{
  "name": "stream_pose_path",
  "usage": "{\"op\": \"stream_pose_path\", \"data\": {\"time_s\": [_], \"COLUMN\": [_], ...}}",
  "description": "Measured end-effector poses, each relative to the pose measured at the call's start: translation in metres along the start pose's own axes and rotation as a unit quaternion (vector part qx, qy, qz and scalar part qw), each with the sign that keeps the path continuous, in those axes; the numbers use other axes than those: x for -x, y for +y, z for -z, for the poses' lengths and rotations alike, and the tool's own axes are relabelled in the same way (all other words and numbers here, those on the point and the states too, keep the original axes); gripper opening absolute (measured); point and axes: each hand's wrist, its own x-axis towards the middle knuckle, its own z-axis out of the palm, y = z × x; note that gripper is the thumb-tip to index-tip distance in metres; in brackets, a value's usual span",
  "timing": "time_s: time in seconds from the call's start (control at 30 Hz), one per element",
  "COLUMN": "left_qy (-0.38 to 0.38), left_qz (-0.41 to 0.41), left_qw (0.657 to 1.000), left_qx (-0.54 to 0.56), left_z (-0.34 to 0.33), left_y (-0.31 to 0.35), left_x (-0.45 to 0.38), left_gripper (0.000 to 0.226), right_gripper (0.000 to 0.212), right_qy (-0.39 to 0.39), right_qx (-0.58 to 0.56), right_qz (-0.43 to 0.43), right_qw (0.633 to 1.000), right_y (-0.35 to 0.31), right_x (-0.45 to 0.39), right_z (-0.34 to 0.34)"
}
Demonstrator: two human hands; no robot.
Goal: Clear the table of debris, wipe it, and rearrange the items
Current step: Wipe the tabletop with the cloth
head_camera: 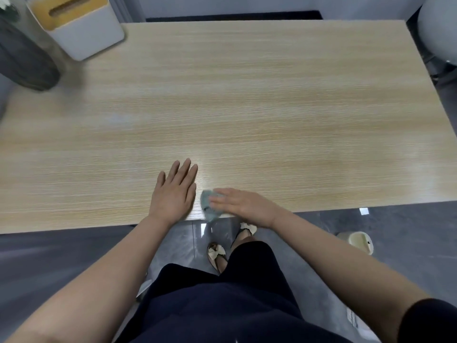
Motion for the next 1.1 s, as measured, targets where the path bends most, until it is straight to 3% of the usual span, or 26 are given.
{"op": "stream_pose_path", "data": {"time_s": [0.03,0.1,0.17,0.23,0.3,0.33,0.43,0.5,0.57,0.67,0.73,0.8,0.87,0.97,1.03,1.1], "left_qy": [-0.003,-0.002,0.005,0.017,0.022,0.02,0.013,0.003,-0.007,-0.007,-0.008,-0.006,-0.013,-0.023,-0.016,-0.02], "left_qz": [0.001,0.0,-0.001,0.002,0.003,0.006,0.01,0.016,0.024,0.031,0.032,0.031,0.038,0.044,0.041,0.047], "left_qw": [1.0,1.0,1.0,1.0,1.0,1.0,1.0,1.0,1.0,0.999,0.999,0.999,0.999,0.999,0.999,0.999], "left_qx": [0.002,0.006,0.008,0.008,0.01,0.011,0.013,0.004,-0.005,0.007,0.02,0.023,0.027,0.02,0.014,0.017], "left_z": [0.0,0.001,0.003,0.005,0.008,0.01,0.013,0.015,0.017,0.023,0.026,0.031,0.035,0.04,0.042,0.044], "left_y": [0.0,0.0,-0.001,-0.001,0.001,0.001,0.0,-0.001,-0.002,-0.001,-0.002,-0.004,-0.004,-0.006,-0.008,-0.009], "left_x": [-0.001,-0.002,-0.004,-0.009,-0.016,-0.02,-0.031,-0.039,-0.049,-0.062,-0.071,-0.081,-0.093,-0.106,-0.112,-0.117], "left_gripper": [0.072,0.071,0.069,0.065,0.063,0.063,0.065,0.057,0.052,0.051,0.05,0.051,0.051,0.051,0.054,0.054], "right_gripper": [0.048,0.056,0.058,0.048,0.038,0.042,0.05,0.052,0.056,0.063,0.049,0.043,0.043,0.043,0.042,0.048], "right_qy": [0.023,0.056,0.146,0.224,0.244,0.234,0.116,0.078,0.069,0.171,0.207,0.216,0.218,0.106,0.062,0.028], "right_qx": [0.0,-0.008,0.018,-0.021,-0.026,-0.038,-0.059,-0.049,-0.042,-0.039,-0.042,-0.016,-0.005,-0.058,-0.042,-0.022], "right_qz": [-0.001,-0.133,-0.271,-0.34,-0.341,-0.293,-0.116,-0.075,-0.14,-0.3,-0.397,-0.418,-0.365,-0.168,-0.044,-0.008], "right_qw": [1.0,0.99,0.951,0.913,0.907,0.926,0.985,0.993,0.987,0.938,0.893,0.882,0.905,0.978,0.996,0.999], "right_y": [0.011,0.038,0.062,0.068,0.046,0.031,0.005,0.027,0.059,0.114,0.142,0.144,0.123,0.08,0.07,0.093], "right_x": [0.0,0.002,0.003,-0.001,-0.014,-0.022,-0.031,-0.033,-0.034,-0.03,-0.028,-0.034,-0.044,-0.061,-0.069,-0.074], "right_z": [0.012,0.03,0.04,0.043,0.044,0.038,0.016,0.009,0.022,0.056,0.074,0.077,0.067,0.052,0.048,0.052]}}
